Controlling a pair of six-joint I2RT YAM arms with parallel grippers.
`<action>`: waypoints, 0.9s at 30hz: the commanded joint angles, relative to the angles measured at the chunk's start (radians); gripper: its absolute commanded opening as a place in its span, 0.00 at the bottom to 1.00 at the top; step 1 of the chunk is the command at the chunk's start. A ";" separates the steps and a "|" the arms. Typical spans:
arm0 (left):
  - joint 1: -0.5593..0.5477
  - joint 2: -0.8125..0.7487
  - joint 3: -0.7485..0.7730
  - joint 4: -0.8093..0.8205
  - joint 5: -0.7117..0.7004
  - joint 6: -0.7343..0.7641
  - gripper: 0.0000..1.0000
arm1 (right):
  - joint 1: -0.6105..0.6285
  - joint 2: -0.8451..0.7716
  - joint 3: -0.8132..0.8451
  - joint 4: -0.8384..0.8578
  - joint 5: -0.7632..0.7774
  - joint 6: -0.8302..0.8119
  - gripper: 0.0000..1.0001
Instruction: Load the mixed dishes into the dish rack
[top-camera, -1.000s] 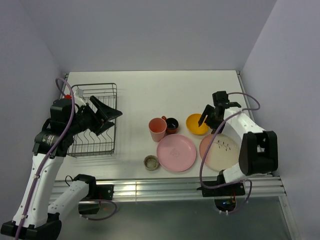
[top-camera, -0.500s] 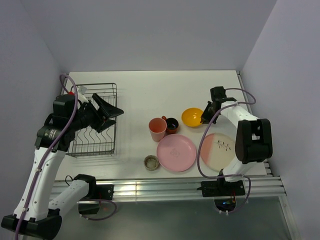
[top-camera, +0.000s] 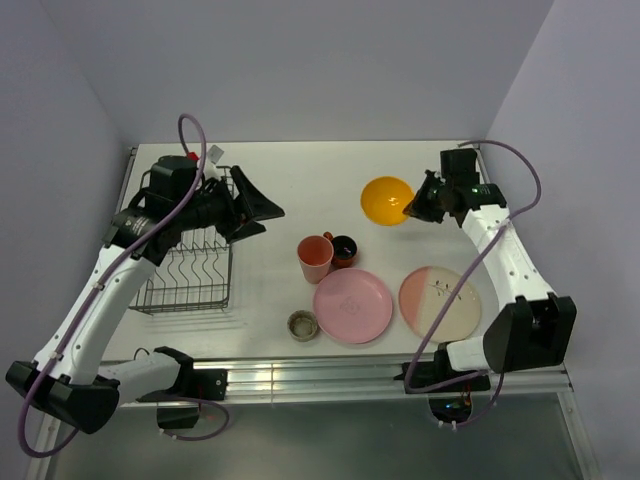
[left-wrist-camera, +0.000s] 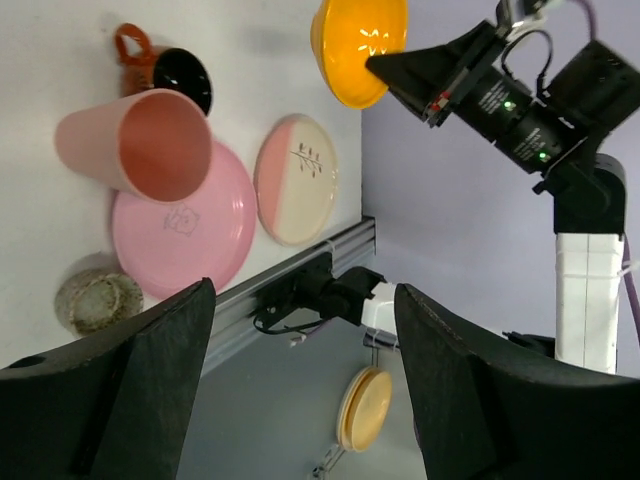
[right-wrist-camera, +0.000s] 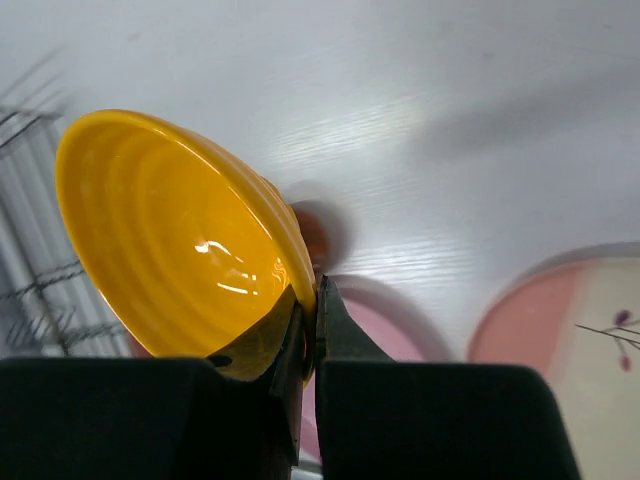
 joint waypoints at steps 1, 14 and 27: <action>-0.030 0.012 0.032 0.121 0.083 0.009 0.80 | 0.071 -0.057 0.078 -0.037 -0.166 -0.029 0.00; -0.041 0.025 -0.074 0.497 0.367 -0.150 0.99 | 0.246 -0.132 0.137 0.022 -0.582 0.096 0.00; -0.073 0.035 -0.120 0.570 0.397 -0.224 0.99 | 0.305 -0.132 0.141 0.217 -0.766 0.248 0.00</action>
